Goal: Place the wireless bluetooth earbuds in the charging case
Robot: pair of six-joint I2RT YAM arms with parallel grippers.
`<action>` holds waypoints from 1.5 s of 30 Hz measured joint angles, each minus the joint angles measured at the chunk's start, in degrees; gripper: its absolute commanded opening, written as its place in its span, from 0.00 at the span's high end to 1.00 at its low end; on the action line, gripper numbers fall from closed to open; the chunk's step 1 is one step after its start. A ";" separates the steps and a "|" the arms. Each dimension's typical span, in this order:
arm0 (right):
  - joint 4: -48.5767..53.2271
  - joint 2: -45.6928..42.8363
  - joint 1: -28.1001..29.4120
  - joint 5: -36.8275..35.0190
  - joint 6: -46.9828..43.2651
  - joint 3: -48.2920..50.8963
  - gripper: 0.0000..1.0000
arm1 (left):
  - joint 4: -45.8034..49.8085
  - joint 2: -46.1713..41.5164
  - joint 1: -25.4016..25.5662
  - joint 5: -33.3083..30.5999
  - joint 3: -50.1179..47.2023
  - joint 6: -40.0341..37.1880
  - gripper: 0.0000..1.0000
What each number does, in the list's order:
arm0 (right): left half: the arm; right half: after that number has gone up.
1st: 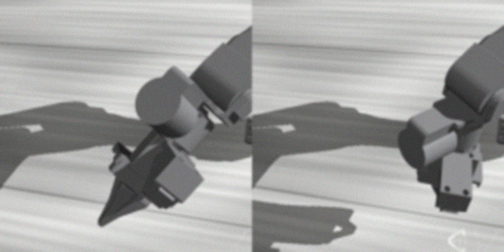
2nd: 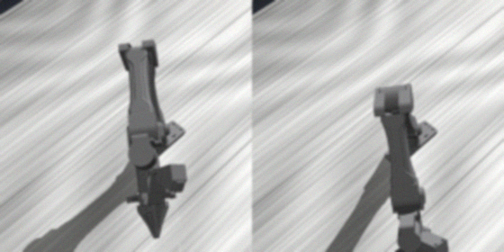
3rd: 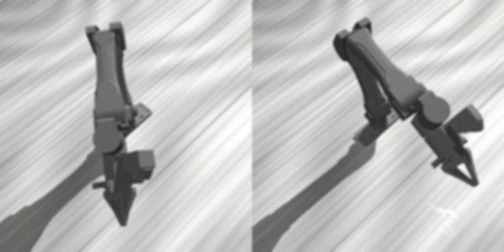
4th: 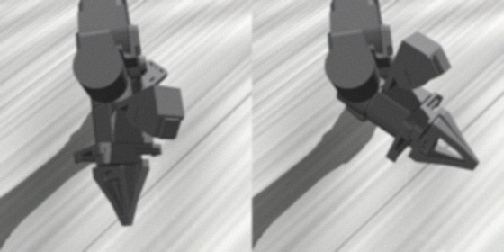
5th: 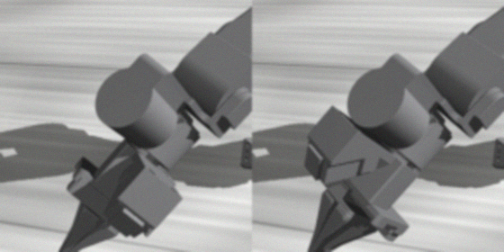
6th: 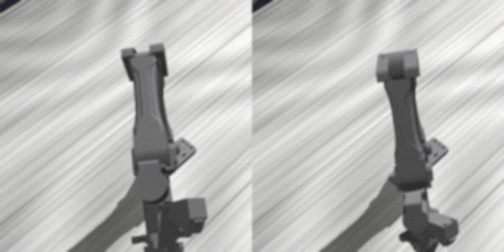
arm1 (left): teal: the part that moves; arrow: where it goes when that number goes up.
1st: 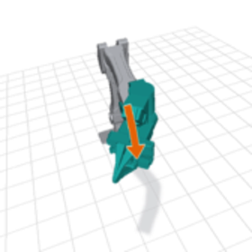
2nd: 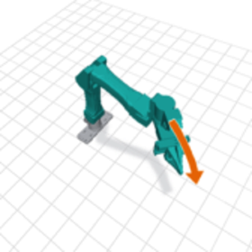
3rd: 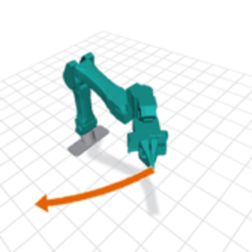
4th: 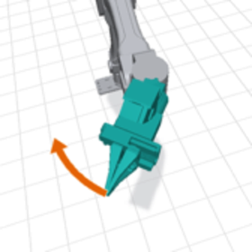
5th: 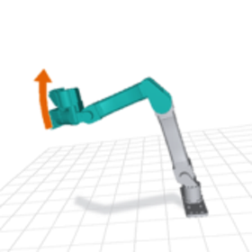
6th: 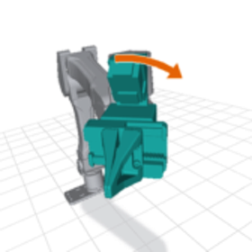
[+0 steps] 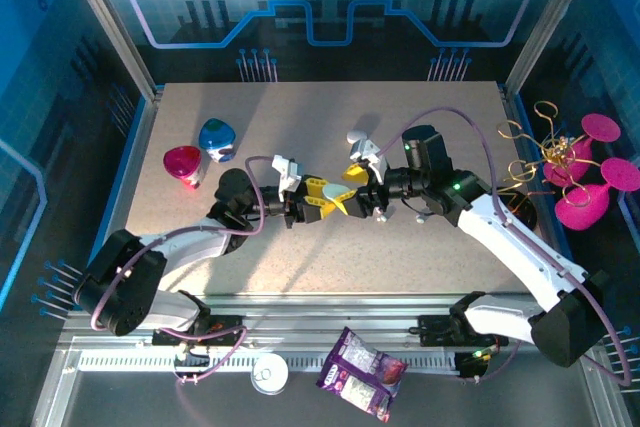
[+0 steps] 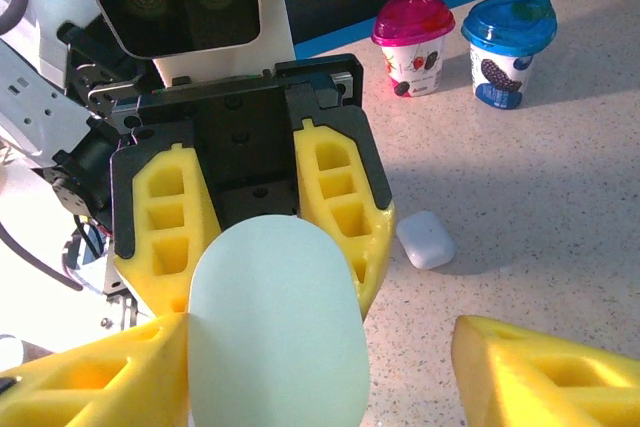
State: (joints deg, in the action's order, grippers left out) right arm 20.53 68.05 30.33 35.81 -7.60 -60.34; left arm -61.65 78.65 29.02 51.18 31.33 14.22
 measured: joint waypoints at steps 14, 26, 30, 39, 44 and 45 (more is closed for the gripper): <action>-2.01 -0.79 -1.49 -4.13 0.48 -0.61 0.43 | 2.97 -0.44 -0.02 1.07 0.00 0.63 0.76; 0.42 -0.76 -1.79 -4.57 -3.61 -0.96 0.74 | 2.97 -0.46 0.02 1.81 0.72 2.84 0.76; 1.09 -0.79 -1.79 -1.86 -4.66 -0.98 0.88 | 2.99 -0.46 0.02 1.84 0.79 3.19 0.76; 1.62 -0.96 -1.92 -1.11 -5.57 -1.07 1.00 | 3.10 -0.46 0.02 2.29 0.90 3.48 0.71; 1.42 -0.98 -1.84 -1.49 -5.57 -1.07 1.00 | 3.10 -0.39 0.04 2.34 1.09 3.63 0.47; 1.36 -1.03 -1.86 -1.62 -5.55 -1.07 1.00 | 3.04 -0.37 0.13 2.29 1.16 3.74 0.44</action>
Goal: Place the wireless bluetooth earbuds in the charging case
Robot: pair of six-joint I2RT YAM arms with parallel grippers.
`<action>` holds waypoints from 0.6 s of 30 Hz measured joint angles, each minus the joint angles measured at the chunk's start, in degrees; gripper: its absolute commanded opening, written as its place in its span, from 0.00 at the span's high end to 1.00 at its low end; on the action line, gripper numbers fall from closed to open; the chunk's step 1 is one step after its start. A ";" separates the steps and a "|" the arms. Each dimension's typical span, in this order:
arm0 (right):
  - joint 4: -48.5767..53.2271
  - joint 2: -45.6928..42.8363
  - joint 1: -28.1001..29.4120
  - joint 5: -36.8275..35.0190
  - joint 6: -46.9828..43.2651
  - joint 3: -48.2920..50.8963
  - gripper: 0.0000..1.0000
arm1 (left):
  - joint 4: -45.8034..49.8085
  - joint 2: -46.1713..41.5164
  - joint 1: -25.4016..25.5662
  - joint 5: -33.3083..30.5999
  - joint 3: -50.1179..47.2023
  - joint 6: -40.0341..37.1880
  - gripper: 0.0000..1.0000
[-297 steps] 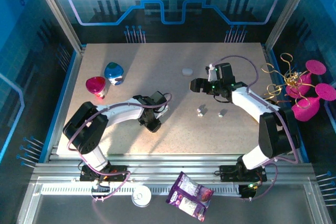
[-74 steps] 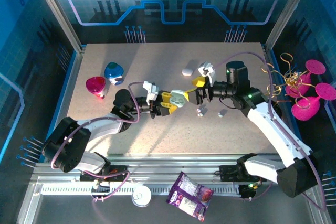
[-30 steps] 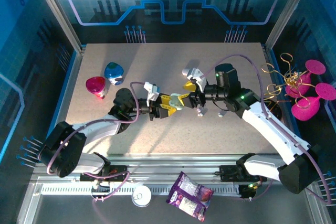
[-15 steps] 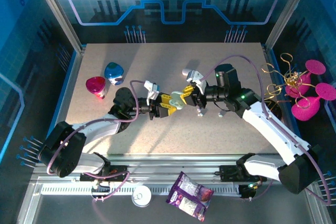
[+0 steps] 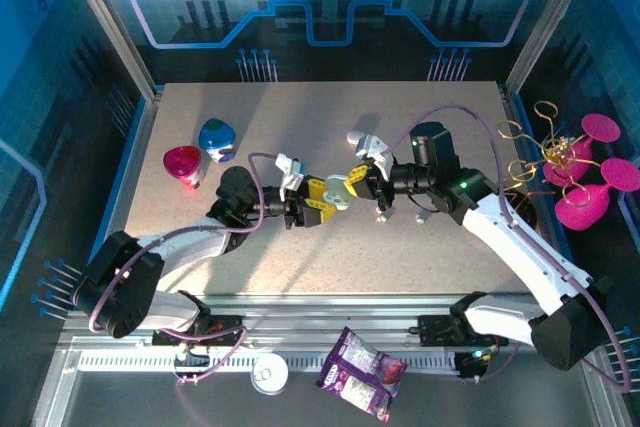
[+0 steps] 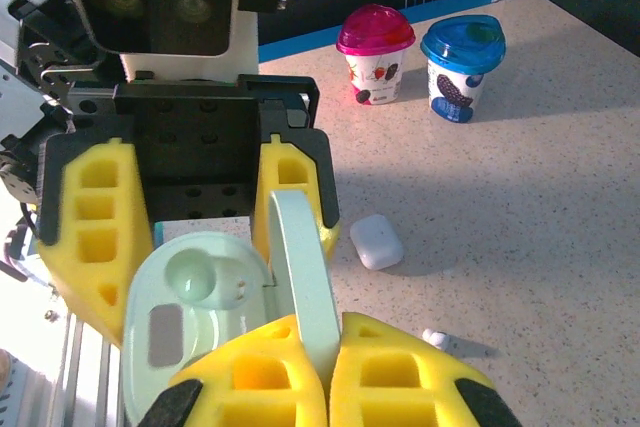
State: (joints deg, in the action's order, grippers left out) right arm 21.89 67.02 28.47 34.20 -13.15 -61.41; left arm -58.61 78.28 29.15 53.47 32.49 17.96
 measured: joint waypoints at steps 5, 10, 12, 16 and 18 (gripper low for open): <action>-0.33 -1.27 0.76 -2.10 0.00 0.00 1.00 | -0.35 0.11 0.04 -0.31 0.07 0.02 0.29; -1.90 -1.92 0.90 -4.22 0.13 0.02 1.00 | -0.94 0.15 0.04 -1.60 0.07 -0.09 0.23; -2.56 -1.92 1.11 -4.87 0.22 0.02 1.00 | -1.42 0.20 0.04 -2.27 0.07 -0.09 0.23; -3.08 -1.92 1.38 -5.42 0.22 0.02 1.00 | -2.67 0.24 0.04 -3.30 0.04 -0.50 0.29; -3.08 -1.92 1.64 -5.53 0.22 0.02 1.00 | -3.34 0.37 0.04 -3.34 0.04 -0.59 0.32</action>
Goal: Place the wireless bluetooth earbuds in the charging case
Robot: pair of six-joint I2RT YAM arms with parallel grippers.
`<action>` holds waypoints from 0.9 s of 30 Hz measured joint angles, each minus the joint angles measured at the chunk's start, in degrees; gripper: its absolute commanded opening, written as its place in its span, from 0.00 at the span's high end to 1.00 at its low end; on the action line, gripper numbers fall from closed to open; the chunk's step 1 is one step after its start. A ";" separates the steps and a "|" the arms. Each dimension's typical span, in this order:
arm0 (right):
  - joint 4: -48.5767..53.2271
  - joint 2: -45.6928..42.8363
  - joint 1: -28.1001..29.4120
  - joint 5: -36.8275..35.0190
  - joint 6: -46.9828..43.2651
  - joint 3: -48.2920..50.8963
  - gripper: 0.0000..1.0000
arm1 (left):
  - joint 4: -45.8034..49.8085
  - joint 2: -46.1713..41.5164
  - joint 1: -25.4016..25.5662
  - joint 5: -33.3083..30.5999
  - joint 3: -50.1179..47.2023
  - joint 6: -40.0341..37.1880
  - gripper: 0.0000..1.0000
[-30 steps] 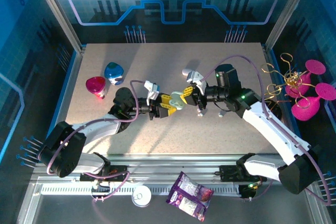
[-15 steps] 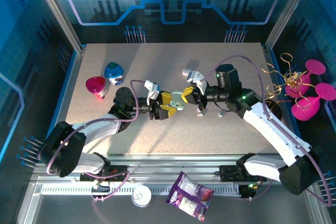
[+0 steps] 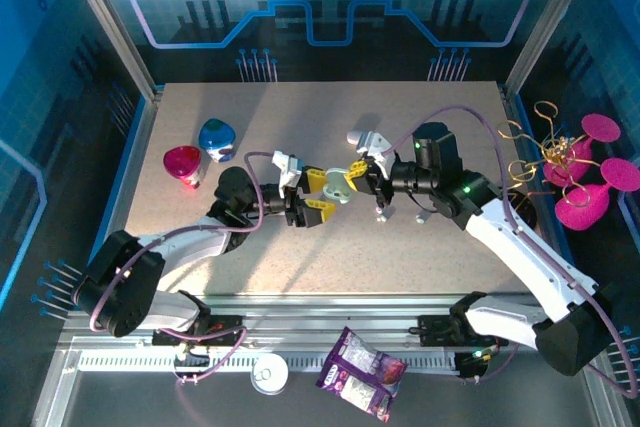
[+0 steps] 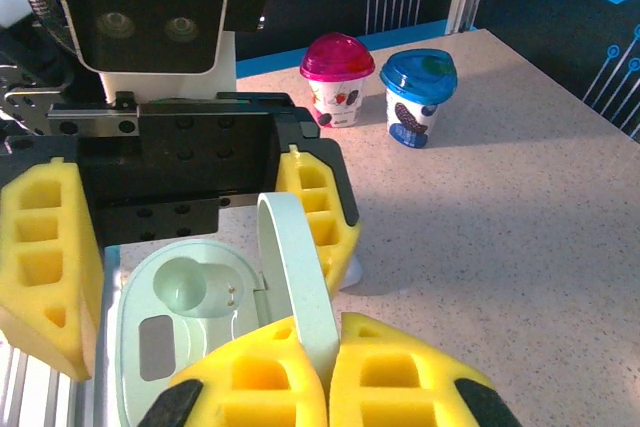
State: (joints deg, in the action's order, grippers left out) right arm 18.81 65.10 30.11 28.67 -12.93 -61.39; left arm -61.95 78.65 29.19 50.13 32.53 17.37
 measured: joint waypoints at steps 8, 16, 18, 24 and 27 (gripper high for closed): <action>-0.02 0.11 0.59 -0.26 0.00 0.00 1.00 | -1.40 0.15 0.00 -0.31 0.00 -0.92 0.50; -0.42 0.22 0.59 -1.29 0.02 0.00 1.00 | -1.38 0.24 -0.11 0.20 -0.02 -0.94 0.64; -0.42 0.22 0.59 -1.31 0.04 0.00 0.97 | -1.38 0.26 -0.11 0.20 -0.04 -0.94 0.64; -1.20 -0.13 0.44 -1.22 2.38 0.15 0.57 | -1.60 0.39 -0.11 0.07 -0.15 -1.22 0.65; -3.32 -2.03 -1.11 -0.13 4.96 1.36 0.43 | -1.81 0.50 -0.22 0.02 -0.42 -1.42 0.65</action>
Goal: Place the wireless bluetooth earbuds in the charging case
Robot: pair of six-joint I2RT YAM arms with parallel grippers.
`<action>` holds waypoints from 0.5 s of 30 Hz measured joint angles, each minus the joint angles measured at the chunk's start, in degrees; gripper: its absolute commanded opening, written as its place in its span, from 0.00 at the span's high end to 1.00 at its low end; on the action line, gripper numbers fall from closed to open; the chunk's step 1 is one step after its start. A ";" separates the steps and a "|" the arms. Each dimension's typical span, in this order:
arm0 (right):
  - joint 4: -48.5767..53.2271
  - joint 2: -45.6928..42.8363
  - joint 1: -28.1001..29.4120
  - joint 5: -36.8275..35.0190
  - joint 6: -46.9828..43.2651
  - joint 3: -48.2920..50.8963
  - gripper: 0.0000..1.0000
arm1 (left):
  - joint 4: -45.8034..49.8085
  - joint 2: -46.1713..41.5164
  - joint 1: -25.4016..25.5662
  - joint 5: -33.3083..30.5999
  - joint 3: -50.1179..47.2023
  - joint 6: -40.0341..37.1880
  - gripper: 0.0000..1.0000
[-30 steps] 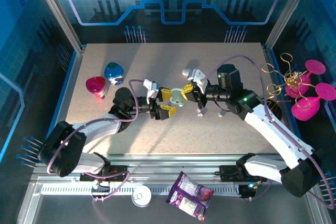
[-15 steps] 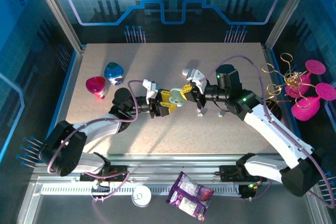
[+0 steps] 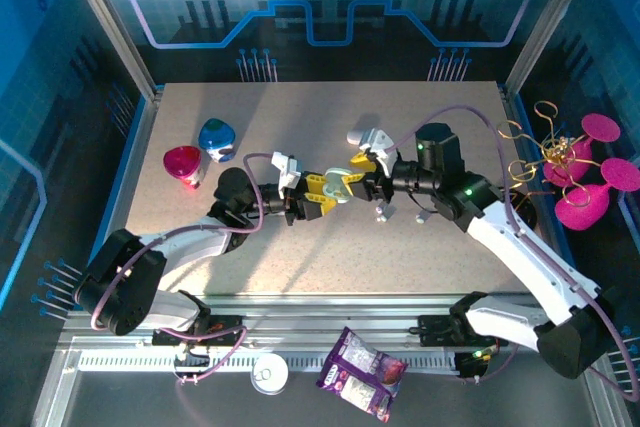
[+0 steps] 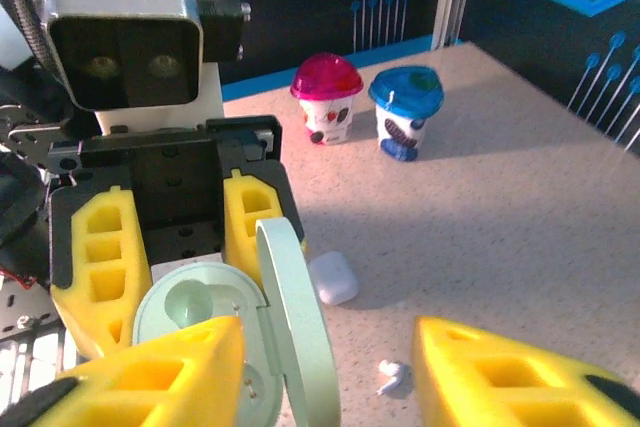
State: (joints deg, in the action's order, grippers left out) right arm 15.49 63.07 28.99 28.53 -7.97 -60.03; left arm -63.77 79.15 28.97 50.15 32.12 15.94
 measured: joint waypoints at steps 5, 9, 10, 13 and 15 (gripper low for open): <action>-6.51 -6.14 -6.54 3.65 7.10 4.81 0.37 | -1.38 1.14 -1.03 -0.33 -0.52 0.04 0.65; -9.94 -9.55 -11.30 3.63 13.46 8.11 0.36 | -3.32 2.54 -2.14 -0.42 -0.52 0.68 0.65; -9.84 -9.73 -12.07 2.71 15.08 8.41 0.35 | -3.89 2.86 -2.32 -0.42 -0.52 0.72 0.65; -7.37 -9.07 -12.98 -2.43 17.79 8.48 0.34 | -5.03 3.32 -2.62 -0.42 -0.57 1.09 0.65; -4.55 -7.93 -13.00 -6.40 18.91 8.55 0.34 | -5.62 3.32 -2.69 -0.39 -0.79 1.14 0.65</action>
State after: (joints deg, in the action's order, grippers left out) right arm 10.94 55.13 15.99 22.13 10.94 -51.48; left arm -69.38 82.48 26.28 49.76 31.33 17.08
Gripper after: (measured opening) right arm 0.655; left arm 0.356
